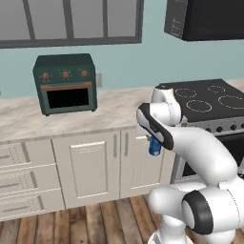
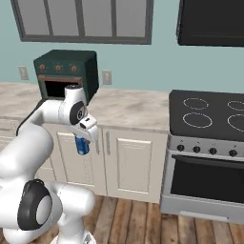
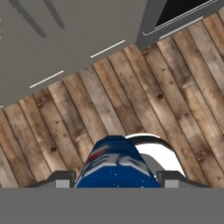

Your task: Four empty soda cans are scattered around the kitchen. Gather all the cans and cluster them next to the stove for recycling.

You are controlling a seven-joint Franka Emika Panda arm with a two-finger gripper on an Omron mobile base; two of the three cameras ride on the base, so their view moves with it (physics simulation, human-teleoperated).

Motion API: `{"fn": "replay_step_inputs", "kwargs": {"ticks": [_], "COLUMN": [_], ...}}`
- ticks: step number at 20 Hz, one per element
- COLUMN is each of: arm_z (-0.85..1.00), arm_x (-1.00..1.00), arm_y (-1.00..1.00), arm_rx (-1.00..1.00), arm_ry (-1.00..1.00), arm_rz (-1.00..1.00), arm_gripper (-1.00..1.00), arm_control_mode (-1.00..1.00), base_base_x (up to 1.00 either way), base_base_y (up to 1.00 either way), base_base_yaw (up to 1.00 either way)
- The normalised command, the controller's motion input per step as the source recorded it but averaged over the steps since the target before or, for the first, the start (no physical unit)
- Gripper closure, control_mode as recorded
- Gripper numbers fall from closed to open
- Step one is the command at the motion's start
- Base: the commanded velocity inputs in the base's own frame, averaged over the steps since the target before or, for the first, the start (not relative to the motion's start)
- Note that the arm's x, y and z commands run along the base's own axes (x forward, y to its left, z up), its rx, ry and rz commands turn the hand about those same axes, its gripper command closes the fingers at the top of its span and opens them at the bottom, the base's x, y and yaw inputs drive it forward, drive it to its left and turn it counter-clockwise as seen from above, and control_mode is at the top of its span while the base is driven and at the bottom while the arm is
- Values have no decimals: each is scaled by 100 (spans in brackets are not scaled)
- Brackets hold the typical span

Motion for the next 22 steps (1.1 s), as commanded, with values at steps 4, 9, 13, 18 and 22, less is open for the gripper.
{"fn": "replay_step_inputs", "kwargs": {"ticks": [4, 9, 13, 18, 22], "arm_z": [0, 0, 0, 0, 0], "arm_x": [0, 0, 0, 0, 0], "arm_y": [0, 0, 0, 0, 0], "arm_rx": [0, 0, 0, 0, 0], "arm_ry": [0, 0, 0, 0, 0], "arm_rz": [0, 0, 0, 0, 0], "arm_gripper": [100, 100, 100, 100, 100], "arm_control_mode": [100, 100, 100, 100, 100], "base_base_x": [29, 23, 26, 25, 25], "base_base_y": [-55, -57, -58, -58, -58], "base_base_yaw": [7, 5, 2, 2, 2]}}
